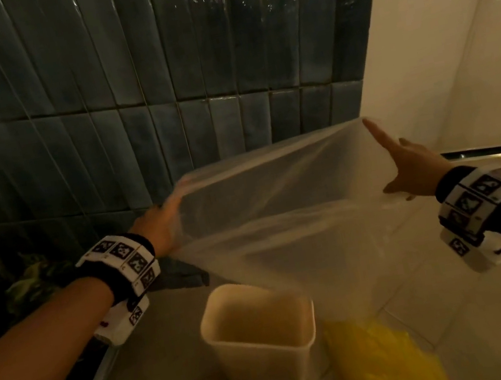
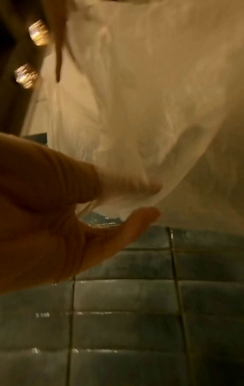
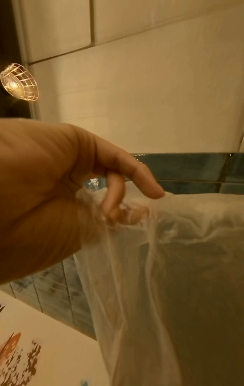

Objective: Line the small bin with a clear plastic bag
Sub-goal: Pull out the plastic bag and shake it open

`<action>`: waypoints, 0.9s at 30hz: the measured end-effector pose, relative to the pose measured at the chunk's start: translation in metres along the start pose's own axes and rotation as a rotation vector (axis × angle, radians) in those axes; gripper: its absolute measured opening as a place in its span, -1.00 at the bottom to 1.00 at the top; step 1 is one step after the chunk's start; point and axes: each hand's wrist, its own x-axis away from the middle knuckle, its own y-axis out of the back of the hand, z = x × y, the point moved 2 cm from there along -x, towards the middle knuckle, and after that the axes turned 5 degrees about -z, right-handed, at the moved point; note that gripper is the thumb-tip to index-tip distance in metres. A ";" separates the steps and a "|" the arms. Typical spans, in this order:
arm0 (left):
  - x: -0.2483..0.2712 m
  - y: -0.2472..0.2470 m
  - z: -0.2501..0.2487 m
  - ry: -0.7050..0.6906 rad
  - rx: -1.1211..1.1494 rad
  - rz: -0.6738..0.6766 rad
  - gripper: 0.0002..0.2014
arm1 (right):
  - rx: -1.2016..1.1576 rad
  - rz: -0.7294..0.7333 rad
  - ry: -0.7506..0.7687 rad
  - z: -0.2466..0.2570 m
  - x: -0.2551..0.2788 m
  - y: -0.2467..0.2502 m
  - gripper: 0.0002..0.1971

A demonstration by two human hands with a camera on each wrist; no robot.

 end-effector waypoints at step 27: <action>-0.024 -0.013 0.014 0.286 1.664 -0.312 -0.73 | -1.475 -0.036 -0.539 -0.003 0.000 -0.046 -0.65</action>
